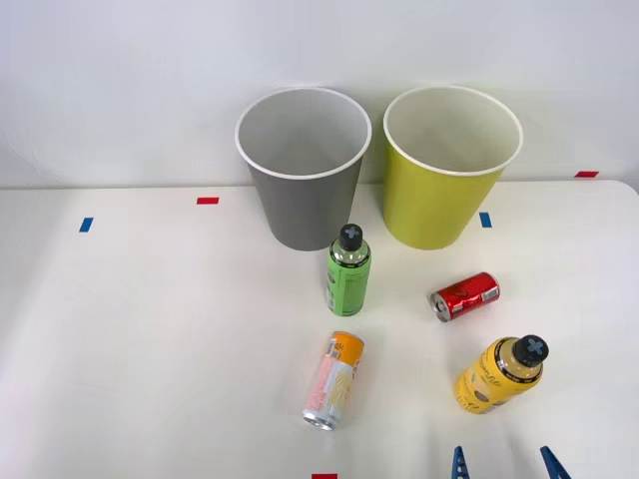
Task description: Put cans in the gray bin, plastic bottles in the light green bin
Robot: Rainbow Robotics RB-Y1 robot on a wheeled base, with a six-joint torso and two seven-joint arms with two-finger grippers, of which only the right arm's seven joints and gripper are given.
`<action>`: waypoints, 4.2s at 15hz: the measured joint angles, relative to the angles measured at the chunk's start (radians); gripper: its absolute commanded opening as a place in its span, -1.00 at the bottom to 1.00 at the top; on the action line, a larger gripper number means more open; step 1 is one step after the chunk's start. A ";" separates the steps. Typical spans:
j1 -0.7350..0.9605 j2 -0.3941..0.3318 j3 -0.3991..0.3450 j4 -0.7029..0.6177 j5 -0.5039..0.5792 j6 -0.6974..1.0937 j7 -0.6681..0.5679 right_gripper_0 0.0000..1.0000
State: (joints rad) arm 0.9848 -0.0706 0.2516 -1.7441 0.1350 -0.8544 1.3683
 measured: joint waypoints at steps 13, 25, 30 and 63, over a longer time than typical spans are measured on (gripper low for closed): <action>0.000 0.000 0.000 0.000 0.000 0.000 0.000 1.00; 0.000 0.000 0.000 0.000 0.000 0.000 0.000 1.00; 0.000 0.000 0.000 0.000 0.000 0.000 0.000 1.00; -0.142 -0.215 0.136 -0.054 -0.365 0.002 0.274 1.00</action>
State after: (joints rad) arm 0.8424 -0.2852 0.3880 -1.7980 -0.2298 -0.8526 1.6421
